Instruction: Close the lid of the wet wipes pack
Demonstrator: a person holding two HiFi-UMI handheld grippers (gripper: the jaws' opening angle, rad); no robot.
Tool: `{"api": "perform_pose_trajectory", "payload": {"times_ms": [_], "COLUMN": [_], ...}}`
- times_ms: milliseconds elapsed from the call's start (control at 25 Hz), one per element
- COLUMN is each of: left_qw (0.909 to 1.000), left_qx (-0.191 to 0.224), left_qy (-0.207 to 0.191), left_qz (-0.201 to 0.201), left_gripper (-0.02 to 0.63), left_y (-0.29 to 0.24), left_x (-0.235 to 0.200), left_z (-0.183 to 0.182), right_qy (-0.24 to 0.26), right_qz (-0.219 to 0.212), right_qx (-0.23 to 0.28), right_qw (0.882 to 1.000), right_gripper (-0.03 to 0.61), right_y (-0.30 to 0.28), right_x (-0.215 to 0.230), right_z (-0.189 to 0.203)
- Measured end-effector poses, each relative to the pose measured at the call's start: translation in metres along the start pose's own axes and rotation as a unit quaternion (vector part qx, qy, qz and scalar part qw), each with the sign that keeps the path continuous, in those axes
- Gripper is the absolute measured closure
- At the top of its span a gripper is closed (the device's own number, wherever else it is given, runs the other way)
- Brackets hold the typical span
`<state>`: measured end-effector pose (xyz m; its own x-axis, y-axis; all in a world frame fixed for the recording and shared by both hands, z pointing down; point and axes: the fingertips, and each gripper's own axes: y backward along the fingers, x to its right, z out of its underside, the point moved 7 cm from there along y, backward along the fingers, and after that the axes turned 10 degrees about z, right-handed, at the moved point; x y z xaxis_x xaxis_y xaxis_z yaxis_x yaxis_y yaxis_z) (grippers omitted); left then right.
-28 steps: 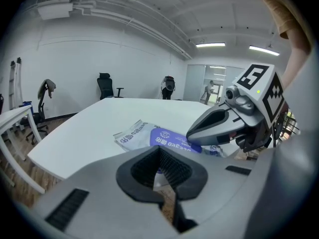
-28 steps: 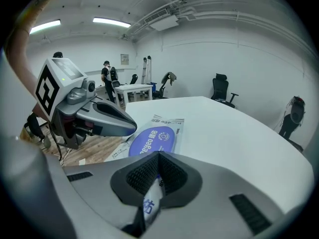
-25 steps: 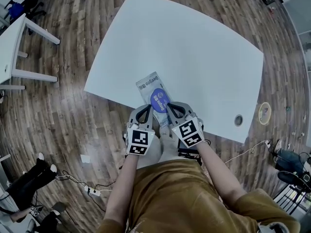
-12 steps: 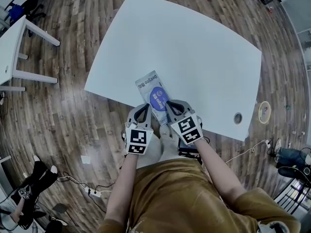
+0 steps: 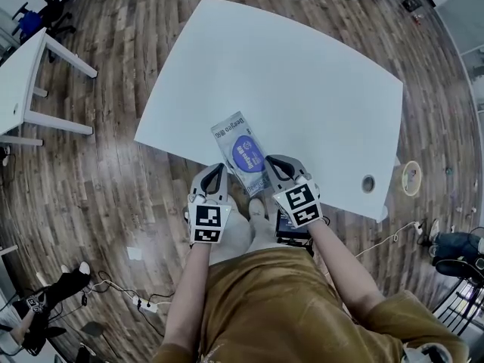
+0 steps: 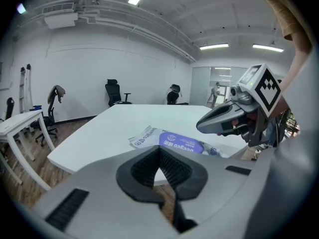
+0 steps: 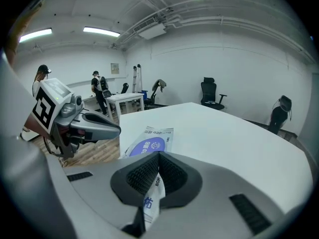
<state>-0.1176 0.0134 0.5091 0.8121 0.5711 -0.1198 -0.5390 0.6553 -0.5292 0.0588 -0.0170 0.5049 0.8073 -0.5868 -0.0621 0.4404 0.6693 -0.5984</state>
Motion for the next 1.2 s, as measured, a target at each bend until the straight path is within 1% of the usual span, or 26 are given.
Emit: {"api": "perform_pose_trajectory", "payload": {"times_ms": [280,440,640,840,920,1040,1120,1200], "left_qw": [0.9992,0.9977,0.9912,0.9856,0.9841,0.9812,0.9771,0.9724], "left_qx": [0.029,0.052,0.099,0.127,0.135,0.147,0.157,0.171], "left_qy": [-0.013,-0.016,-0.033,-0.042,-0.046,-0.058,-0.079,-0.092], "left_qz": [-0.025,-0.04,-0.081,-0.104,-0.106,-0.11,-0.12,-0.13], "left_gripper": [0.617,0.617,0.617,0.617,0.617,0.615,0.617,0.617], "left_y": [0.017,0.03,0.054,0.076,0.083,0.093,0.1,0.106], "left_x": [0.004,0.007,0.004,0.001,0.002,0.005,0.009,0.011], "left_z": [-0.022,-0.035,-0.063,-0.081,-0.087,-0.094,-0.101,-0.11], "right_qy": [-0.027,-0.07,-0.086,-0.106,-0.124,-0.165,-0.171,-0.162], "right_qz": [0.019,0.028,0.035,0.044,0.048,0.058,0.067,0.076], "right_qx": [0.029,0.058,0.103,0.121,0.133,0.156,0.175,0.196], "right_qw": [0.999,0.995,0.99,0.986,0.982,0.972,0.967,0.964], "right_gripper": [0.572,0.572,0.572,0.572,0.572,0.572,0.572,0.572], "right_y": [0.02,0.037,0.056,0.072,0.08,0.094,0.104,0.114], "right_x": [0.01,0.016,0.022,0.023,0.022,0.024,0.025,0.027], "right_z": [-0.016,-0.032,-0.057,-0.065,-0.069,-0.079,-0.087,-0.096]}}
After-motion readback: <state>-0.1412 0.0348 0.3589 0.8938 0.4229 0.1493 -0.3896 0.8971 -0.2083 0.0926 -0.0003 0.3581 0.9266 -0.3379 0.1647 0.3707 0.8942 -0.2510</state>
